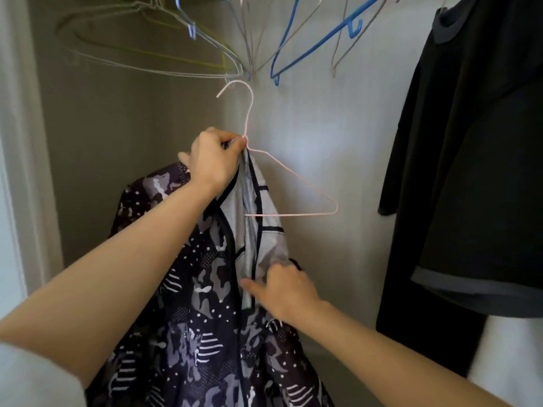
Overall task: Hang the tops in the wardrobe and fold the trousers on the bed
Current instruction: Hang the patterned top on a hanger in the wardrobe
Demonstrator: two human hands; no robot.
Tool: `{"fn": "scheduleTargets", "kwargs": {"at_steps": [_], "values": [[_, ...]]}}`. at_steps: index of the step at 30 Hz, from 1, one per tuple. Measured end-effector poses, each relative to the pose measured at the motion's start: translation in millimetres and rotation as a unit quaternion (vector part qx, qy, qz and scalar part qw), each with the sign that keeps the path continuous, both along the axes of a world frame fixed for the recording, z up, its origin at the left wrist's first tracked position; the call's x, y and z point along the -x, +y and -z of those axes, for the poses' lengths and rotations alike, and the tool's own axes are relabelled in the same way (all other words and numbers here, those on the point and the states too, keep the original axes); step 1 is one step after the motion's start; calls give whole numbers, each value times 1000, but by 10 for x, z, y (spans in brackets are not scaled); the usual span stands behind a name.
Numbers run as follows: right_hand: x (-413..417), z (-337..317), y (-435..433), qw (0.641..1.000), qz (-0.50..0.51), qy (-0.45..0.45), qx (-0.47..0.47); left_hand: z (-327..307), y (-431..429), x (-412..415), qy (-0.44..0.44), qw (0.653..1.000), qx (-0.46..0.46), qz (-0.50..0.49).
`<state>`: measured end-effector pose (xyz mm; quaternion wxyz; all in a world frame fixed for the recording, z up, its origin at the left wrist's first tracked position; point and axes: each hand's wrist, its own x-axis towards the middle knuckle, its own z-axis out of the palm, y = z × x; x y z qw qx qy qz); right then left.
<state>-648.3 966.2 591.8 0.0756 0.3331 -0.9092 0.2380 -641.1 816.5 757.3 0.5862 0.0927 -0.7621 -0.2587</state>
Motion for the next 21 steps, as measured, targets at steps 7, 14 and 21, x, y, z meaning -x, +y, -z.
{"fn": "scheduleTargets", "kwargs": {"at_steps": [7,14,21], "values": [[339,200,-189,994,-27,-107,10,-41,-203,-111,26,995,-91,32],[772,-123,376,982,-85,-116,121,-73,-427,-150,72,975,-194,74],[766,-439,677,969,-98,-116,194,-154,-454,-175,95,974,-184,96]]}}
